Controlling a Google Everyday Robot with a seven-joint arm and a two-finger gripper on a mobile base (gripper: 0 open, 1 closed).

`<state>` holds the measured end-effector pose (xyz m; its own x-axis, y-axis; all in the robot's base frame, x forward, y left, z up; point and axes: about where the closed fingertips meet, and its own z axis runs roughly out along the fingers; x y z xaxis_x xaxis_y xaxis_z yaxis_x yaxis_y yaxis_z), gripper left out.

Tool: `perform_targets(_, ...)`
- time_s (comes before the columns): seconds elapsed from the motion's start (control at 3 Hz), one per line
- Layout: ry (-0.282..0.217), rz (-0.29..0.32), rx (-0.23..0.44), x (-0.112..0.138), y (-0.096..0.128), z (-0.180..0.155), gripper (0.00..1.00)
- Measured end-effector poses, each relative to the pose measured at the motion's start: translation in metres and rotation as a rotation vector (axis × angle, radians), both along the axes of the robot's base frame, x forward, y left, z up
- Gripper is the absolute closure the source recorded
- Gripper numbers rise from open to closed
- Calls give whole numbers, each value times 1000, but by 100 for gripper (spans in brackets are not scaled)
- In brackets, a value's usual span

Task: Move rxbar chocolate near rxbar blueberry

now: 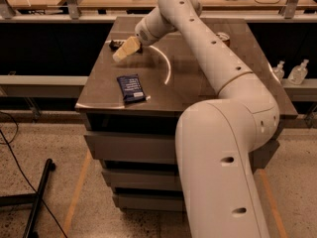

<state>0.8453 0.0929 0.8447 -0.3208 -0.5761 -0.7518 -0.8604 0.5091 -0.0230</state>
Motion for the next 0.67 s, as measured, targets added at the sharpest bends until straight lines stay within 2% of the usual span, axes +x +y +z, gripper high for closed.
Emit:
perform_targets(0.33,29,-4,-10,-3,-2,-12,13)
perform_targets(0.67,39,-4,-26,-1,0,-22,37)
